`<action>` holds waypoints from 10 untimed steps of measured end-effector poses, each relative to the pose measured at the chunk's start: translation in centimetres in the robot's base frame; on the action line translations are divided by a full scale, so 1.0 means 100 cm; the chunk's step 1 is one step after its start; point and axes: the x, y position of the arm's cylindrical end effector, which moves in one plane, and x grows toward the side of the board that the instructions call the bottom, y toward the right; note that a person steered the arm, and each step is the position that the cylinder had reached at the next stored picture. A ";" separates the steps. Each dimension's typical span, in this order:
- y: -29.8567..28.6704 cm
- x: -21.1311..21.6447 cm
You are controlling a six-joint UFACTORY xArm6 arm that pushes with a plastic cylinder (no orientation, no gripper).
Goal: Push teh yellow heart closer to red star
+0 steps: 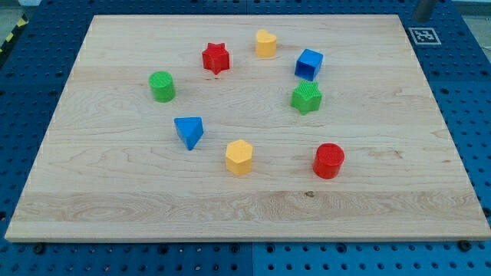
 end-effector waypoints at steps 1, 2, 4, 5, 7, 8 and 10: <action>0.000 0.002; 0.000 0.002; -0.024 -0.002; -0.108 0.028; -0.144 0.090; -0.148 0.145; -0.169 0.123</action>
